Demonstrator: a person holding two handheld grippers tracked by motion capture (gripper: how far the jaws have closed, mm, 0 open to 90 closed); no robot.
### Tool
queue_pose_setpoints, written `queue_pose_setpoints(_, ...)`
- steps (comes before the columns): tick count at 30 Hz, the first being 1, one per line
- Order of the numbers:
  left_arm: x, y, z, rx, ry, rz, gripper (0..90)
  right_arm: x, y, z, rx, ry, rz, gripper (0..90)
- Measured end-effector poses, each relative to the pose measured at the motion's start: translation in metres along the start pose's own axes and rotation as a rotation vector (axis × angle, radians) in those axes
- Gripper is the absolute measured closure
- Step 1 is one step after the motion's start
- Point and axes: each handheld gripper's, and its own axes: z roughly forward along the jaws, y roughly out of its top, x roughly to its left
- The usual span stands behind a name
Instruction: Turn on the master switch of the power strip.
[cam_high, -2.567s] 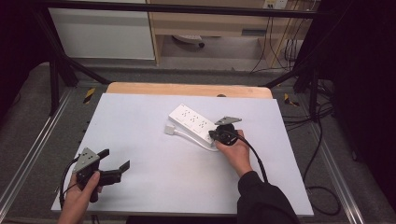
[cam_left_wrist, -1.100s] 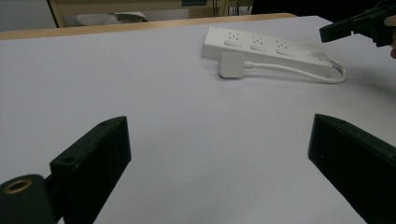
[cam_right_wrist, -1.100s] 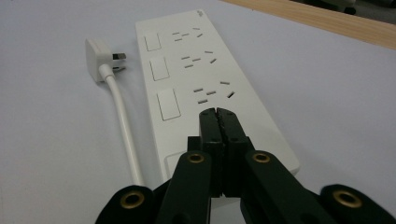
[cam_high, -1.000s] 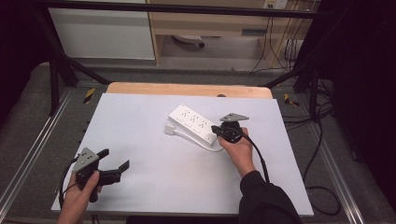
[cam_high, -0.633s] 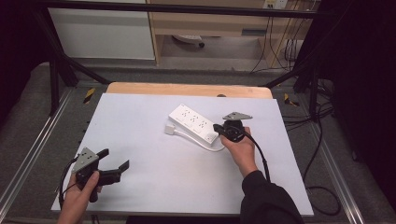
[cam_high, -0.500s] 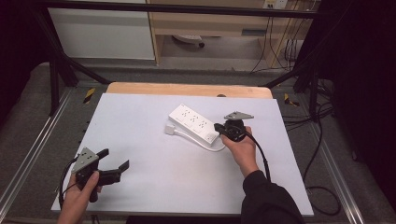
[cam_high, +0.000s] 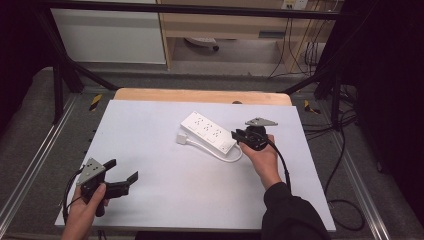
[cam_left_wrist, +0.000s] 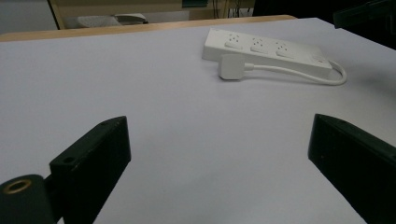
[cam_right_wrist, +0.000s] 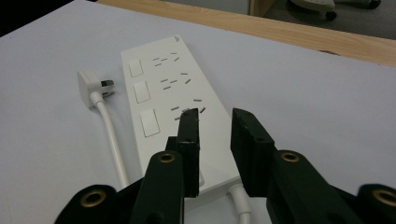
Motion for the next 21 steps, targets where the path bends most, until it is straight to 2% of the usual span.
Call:
queue_pose_setpoints(15, 0.000, 0.000, 0.000, -0.002, 0.002, -0.001, 5.6, -0.008, 0.004, -0.010, -0.017, -0.027, 0.070, 36.8)
queue_pose_setpoints(21, 0.000, 0.000, 0.000, -0.001, 0.002, -0.001, 5.6, -0.013, 0.006, -0.018, -0.031, -0.042, 0.090, 27.0)
